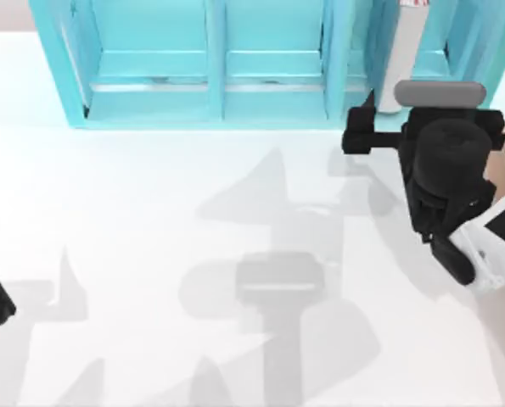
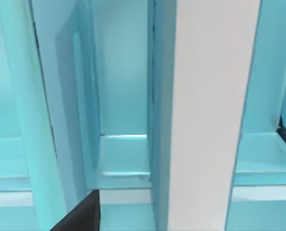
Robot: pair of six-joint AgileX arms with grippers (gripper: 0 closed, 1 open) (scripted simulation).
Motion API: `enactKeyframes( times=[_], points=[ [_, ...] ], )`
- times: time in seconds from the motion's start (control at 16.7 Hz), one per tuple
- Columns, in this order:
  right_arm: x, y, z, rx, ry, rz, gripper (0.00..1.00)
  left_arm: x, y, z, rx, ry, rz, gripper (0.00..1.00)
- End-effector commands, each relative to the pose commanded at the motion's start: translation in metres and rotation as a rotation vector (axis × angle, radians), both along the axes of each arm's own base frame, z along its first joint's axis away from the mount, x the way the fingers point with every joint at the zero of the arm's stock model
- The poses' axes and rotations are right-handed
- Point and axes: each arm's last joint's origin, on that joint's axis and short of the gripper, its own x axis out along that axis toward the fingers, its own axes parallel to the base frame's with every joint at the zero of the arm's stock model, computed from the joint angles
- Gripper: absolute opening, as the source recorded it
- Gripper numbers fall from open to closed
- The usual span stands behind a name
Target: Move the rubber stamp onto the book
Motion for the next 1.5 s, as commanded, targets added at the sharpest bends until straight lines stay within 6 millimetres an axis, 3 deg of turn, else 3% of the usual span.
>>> enactKeyframes(
  times=[0.24, 0.72, 1.08, 1.5],
  points=[
    [0.016, 0.002, -0.002, 0.002, -0.002, 0.003, 1.0, 0.0, 0.0, 0.0, 0.0, 0.0, 0.0, 1.0],
    [0.093, 0.0, -0.009, 0.002, -0.006, 0.003, 1.0, 0.0, 0.0, 0.0, 0.0, 0.0, 0.0, 1.0],
    [0.1, -0.002, -0.01, 0.002, -0.004, 0.003, 1.0, 0.0, 0.0, 0.0, 0.0, 0.0, 0.0, 1.0],
    [0.1, -0.002, -0.01, 0.002, -0.004, 0.003, 0.47, 0.0, 0.0, 0.0, 0.0, 0.0, 0.0, 1.0]
  ],
)
